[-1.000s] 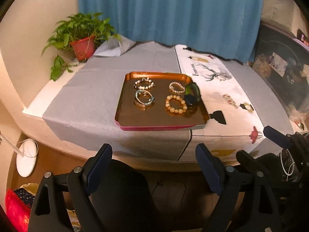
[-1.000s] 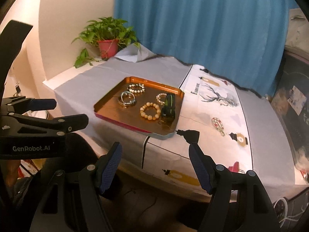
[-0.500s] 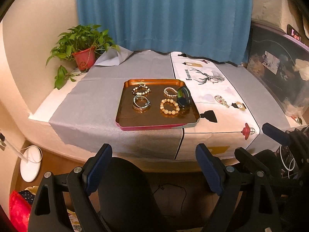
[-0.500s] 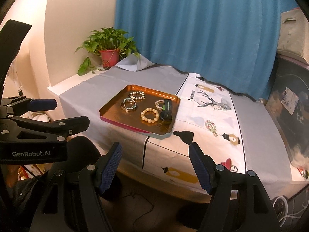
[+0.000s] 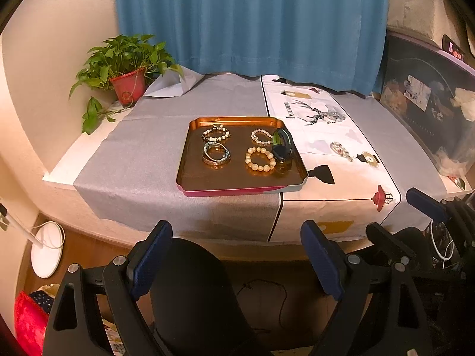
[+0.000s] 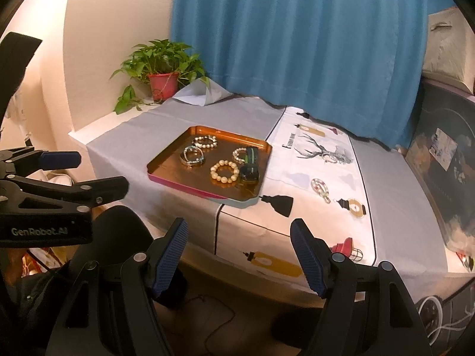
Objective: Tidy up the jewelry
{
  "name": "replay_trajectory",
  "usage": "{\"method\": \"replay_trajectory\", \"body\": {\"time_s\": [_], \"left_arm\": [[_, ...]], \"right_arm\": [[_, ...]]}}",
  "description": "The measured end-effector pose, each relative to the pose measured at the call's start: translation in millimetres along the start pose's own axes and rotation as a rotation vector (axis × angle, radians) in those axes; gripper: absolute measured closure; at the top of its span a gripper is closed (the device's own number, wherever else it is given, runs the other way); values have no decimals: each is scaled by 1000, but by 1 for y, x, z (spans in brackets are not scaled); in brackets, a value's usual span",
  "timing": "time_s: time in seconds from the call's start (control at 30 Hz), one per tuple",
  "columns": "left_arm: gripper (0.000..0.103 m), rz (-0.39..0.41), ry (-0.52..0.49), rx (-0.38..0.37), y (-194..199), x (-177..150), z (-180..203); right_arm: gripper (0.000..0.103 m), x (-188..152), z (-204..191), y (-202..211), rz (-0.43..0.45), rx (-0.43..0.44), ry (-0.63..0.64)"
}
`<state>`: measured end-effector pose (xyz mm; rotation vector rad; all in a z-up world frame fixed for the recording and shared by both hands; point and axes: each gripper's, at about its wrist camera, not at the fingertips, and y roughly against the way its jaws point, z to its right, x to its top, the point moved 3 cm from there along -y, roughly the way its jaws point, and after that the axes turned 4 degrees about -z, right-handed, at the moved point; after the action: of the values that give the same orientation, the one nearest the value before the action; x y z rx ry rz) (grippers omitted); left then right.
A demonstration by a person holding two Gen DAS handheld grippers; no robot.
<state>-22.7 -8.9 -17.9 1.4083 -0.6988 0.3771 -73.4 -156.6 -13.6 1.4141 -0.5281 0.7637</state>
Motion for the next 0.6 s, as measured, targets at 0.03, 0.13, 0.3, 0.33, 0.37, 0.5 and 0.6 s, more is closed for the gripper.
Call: {"method": "replay_trajectory", "body": {"time_s": [0.03, 0.13, 0.3, 0.33, 0.37, 0.5, 0.6], "left_arm": [[17, -3, 1, 0, -2, 0, 0], [17, -17, 4, 0, -8, 2, -1], [17, -48, 7, 4, -23, 6, -3], [17, -55, 7, 5, -27, 7, -3], [17, -60, 7, 6, -31, 9, -3], [17, -91, 8, 13, -48, 17, -2], [17, -113, 1, 21, -61, 26, 0]], "right_arm": [[31, 0, 3, -2, -4, -3, -6], [31, 0, 15, -11, -19, -16, -33], [30, 2, 54, -40, -49, -63, -104], [30, 4, 67, -50, -59, -75, -130], [29, 6, 80, -61, -70, -88, -155], [27, 11, 126, -106, -109, -148, -208], [27, 15, 154, -154, -173, -185, -206]]}}
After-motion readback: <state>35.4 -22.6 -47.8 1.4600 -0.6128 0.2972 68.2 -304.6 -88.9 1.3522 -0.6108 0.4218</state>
